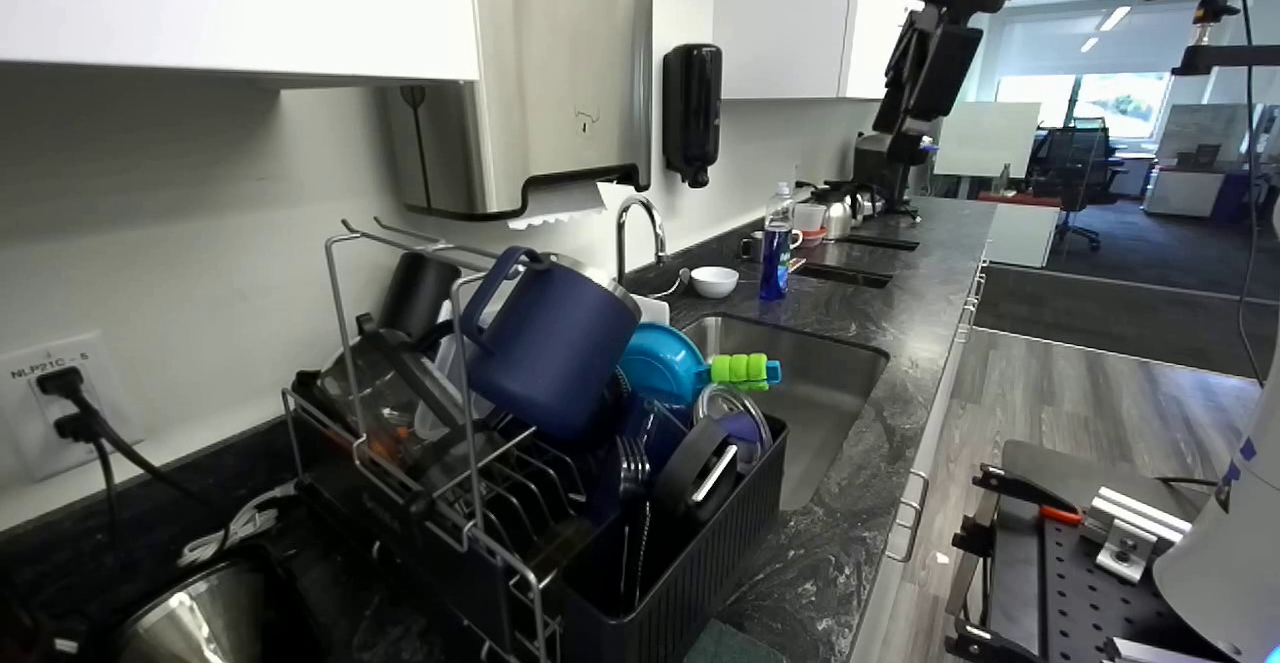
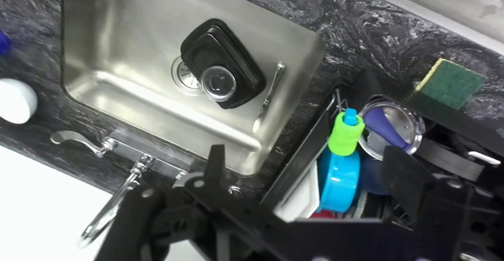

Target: Take the blue travel mug from the plate rack and place is on the edge of the sink

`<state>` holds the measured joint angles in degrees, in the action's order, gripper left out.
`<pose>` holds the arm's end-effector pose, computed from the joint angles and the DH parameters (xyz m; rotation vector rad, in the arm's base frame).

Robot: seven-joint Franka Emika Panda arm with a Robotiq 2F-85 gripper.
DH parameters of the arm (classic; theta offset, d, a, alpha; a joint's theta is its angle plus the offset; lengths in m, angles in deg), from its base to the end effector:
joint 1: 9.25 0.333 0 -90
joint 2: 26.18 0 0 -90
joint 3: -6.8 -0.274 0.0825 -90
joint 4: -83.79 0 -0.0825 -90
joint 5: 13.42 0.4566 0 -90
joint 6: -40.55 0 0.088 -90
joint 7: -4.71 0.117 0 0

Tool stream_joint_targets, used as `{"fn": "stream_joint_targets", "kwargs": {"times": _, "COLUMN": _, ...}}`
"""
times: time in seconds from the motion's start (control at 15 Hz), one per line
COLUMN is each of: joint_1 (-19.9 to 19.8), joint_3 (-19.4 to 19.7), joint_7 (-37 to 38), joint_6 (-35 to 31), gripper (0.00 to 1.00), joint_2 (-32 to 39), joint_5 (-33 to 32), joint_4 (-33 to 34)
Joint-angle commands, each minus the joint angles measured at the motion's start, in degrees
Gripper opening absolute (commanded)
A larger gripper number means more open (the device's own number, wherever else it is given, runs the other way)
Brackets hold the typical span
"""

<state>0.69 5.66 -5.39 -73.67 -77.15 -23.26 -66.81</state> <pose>0.4125 0.0677 0.4847 2.8762 0.6053 0.3769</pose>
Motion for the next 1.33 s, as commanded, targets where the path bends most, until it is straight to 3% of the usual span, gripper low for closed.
{"fn": "stream_joint_targets", "kwargs": {"times": 0.0, "joint_1": 3.1, "joint_3": 2.81, "joint_7": -7.32, "joint_6": -4.37, "gripper": 1.0, "joint_2": 3.63, "joint_5": 2.89, "joint_4": 0.27}}
{"fn": "stream_joint_targets", "kwargs": {"times": 0.4, "joint_1": 7.13, "joint_3": 8.05, "joint_7": -19.65, "joint_6": -12.08, "gripper": 1.0, "joint_2": 11.41, "joint_5": 9.05, "joint_4": 1.04}}
{"fn": "stream_joint_targets", "kwargs": {"times": 0.73, "joint_1": 10.8, "joint_3": 11.7, "joint_7": -32.02, "joint_6": -14.25, "gripper": 1.0, "joint_2": 16.35, "joint_5": 16.35, "joint_4": 2.35}}
{"fn": "stream_joint_targets", "kwargs": {"times": 1.0, "joint_1": 12.49, "joint_3": 12.26, "joint_7": -40.54, "joint_6": -14.0, "gripper": 1.0, "joint_2": 18.41, "joint_5": 23.63, "joint_4": 3.46}}
{"fn": "stream_joint_targets", "kwargs": {"times": 1.27, "joint_1": 9.89, "joint_3": 9.39, "joint_7": -39.66, "joint_6": -13.57, "gripper": 1.0, "joint_2": 18.25, "joint_5": 24.98, "joint_4": 3.12}}
